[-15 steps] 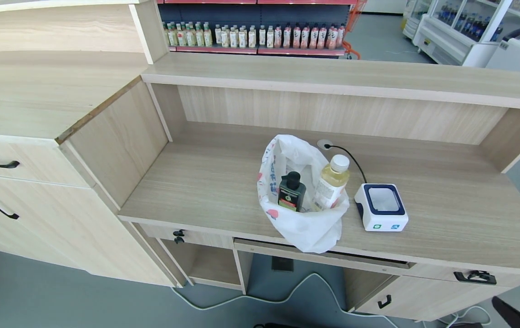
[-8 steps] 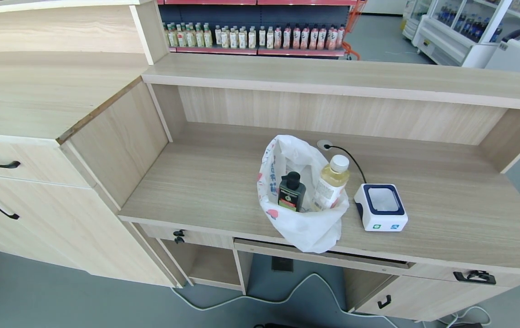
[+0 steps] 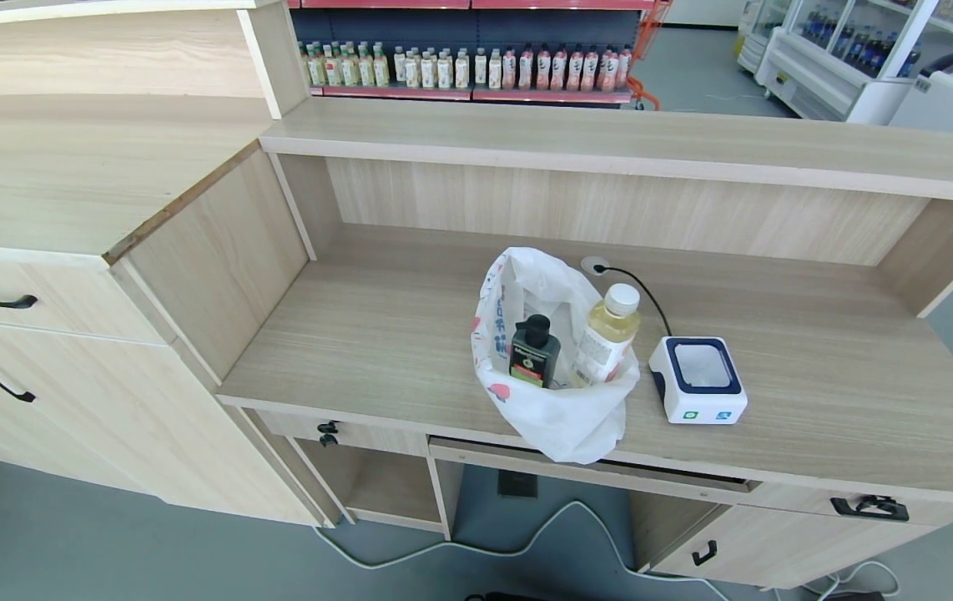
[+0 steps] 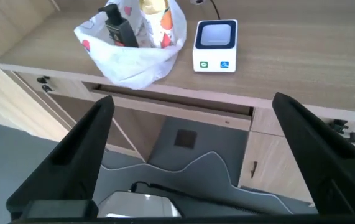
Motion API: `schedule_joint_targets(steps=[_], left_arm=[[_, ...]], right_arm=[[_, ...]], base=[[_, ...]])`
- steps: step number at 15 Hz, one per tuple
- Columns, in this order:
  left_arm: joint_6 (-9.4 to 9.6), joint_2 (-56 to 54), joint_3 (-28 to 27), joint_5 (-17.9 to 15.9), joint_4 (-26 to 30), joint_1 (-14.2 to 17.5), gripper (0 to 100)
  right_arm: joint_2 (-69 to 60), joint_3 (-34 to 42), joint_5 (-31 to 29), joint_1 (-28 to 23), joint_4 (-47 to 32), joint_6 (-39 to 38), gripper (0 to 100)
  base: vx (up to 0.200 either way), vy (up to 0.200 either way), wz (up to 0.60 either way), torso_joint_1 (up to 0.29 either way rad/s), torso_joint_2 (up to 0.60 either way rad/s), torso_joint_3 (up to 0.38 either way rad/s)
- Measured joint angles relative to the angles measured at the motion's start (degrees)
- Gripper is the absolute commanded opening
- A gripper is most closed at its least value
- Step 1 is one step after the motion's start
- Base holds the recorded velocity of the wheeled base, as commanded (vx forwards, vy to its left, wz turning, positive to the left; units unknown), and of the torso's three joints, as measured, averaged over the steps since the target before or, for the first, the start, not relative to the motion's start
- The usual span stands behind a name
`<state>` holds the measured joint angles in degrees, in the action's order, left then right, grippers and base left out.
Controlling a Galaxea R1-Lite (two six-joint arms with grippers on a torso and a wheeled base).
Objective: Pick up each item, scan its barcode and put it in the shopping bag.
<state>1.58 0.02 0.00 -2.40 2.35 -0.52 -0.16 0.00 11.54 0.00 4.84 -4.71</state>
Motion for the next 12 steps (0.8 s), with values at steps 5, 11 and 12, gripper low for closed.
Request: schedule_joint_targets(steps=[5,11,12], left_arm=[[0.0,0.0,0.0,0.0,0.0,0.01,100],[0.0,0.0,0.0,0.02,-0.01,0.0,100],[0.0,0.0,0.0,0.02,0.0,0.0,100]], right_arm=[[-0.09,-0.05,-15.46,0.0,-3.32,2.72,100],[-0.06,-0.11,-17.13,0.0,-5.19,1.54,100],[-0.06,-0.11,-17.12,0.0,-5.19,1.51,100]], base=[[0.0,0.0,0.0,0.0,0.0,0.0],[0.0,0.0,0.0,0.0,0.0,0.0],[0.0,0.0,0.0,0.0,0.0,0.0]])
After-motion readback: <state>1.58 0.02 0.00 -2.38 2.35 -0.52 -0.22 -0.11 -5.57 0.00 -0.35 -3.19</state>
